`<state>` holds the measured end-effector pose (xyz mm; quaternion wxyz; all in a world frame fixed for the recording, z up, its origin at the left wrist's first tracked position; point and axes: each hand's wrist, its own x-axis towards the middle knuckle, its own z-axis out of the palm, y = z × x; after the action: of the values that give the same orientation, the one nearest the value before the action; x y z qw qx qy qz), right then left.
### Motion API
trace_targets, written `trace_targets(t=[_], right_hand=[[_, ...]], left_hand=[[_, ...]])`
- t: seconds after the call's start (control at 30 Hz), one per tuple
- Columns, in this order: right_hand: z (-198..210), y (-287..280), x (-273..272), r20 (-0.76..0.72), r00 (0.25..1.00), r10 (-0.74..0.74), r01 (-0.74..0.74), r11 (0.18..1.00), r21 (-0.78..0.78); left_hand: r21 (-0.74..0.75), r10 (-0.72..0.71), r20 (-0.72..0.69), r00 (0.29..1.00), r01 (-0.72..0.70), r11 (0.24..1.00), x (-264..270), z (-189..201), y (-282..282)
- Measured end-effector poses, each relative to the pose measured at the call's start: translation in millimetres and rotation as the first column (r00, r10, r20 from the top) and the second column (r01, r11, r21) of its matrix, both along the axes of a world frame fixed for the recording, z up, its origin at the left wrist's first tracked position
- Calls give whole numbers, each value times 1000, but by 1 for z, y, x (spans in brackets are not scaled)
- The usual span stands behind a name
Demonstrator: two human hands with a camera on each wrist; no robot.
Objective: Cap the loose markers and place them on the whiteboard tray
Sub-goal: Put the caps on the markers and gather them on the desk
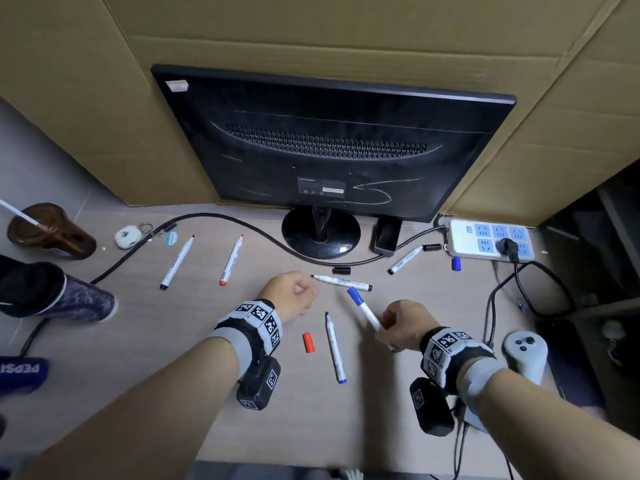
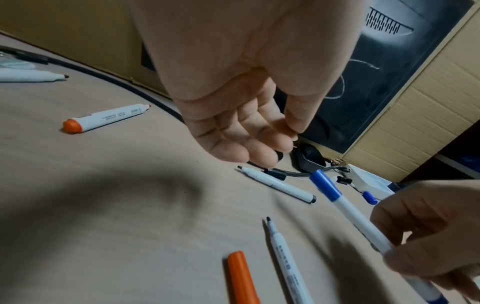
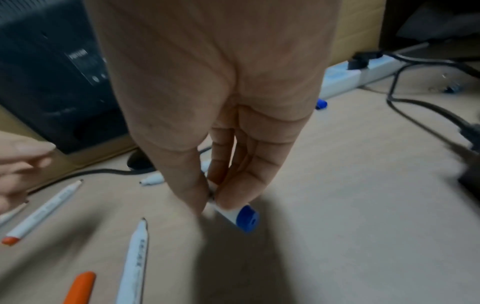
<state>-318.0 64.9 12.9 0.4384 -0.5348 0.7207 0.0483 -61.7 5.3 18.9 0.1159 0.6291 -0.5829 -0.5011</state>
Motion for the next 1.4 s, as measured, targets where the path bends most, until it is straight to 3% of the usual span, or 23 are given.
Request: trace_targets(t=[0.4,0.7,0.83,1.03,1.27,1.4], right_hand=[[-30,4,-4,-38,999,-37,39,998,44],[-28,-46,2,-64,993,-95,70,947,-315],[-38,-66,18,-39,997,-73,53,926,-375],[-57,-77,39,-73,997,-31,3,933,-361],[-57,-75,29,-64,993,-98,73,946,-317],[-45,-65,4,-18,982,-187,173,938,-300]], left_hand=[[68,-12,15,1000,11,998,-10,-15,-4],[67,24,64,998,-29,997,2,-22,-22],[95,71,47,996,-75,993,16,-34,-24],[141,99,32,995,-103,985,34,-50,-26],[156,79,33,996,-83,984,28,-51,-39],[38,-11,100,995,7,999,1,-48,-54]])
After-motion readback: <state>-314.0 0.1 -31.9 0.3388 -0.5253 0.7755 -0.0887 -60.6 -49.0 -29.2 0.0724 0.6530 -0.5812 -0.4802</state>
